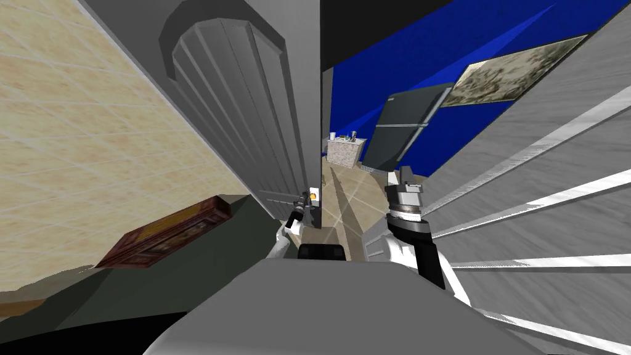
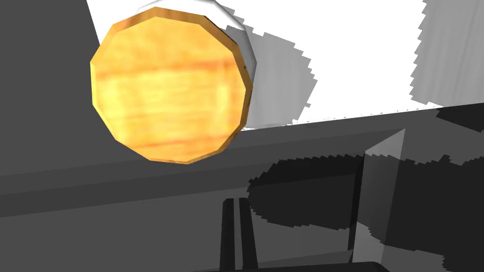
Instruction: Push the door open
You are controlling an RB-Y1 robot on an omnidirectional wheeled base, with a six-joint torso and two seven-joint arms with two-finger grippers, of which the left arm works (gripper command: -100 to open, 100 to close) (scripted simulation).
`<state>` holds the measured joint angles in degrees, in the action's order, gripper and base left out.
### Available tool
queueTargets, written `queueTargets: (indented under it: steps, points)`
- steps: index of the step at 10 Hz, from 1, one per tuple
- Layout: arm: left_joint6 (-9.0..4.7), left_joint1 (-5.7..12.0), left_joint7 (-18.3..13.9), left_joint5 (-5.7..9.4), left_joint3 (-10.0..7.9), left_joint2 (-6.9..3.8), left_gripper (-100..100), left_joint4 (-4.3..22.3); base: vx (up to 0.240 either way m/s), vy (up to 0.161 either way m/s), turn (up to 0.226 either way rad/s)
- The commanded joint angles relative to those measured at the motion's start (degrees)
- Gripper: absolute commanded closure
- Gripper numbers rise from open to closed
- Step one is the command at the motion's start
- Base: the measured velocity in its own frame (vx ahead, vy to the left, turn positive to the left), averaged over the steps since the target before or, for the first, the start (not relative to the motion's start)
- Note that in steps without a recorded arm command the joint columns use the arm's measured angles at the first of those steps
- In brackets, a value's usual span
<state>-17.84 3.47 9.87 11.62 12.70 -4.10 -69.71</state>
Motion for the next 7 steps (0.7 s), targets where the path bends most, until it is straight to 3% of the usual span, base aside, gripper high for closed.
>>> queueTargets:
  steps: [1,4,6,7]
  points:
    - [0.18,-0.17,-0.19,0.07,0.25,0.0,-100,-0.22,-0.223,-0.026,-0.034]
    - [0.76,-0.73,-0.35,0.48,0.99,0.53,-100,-1.39,-0.233,-0.029,0.011]
    - [1.25,-1.18,-0.48,0.82,1.58,1.57,-100,-2.35,-0.246,-0.044,0.02]
    - [1.05,-0.99,-0.48,0.74,1.39,1.16,-100,-2.0,-0.105,-0.024,0.004]
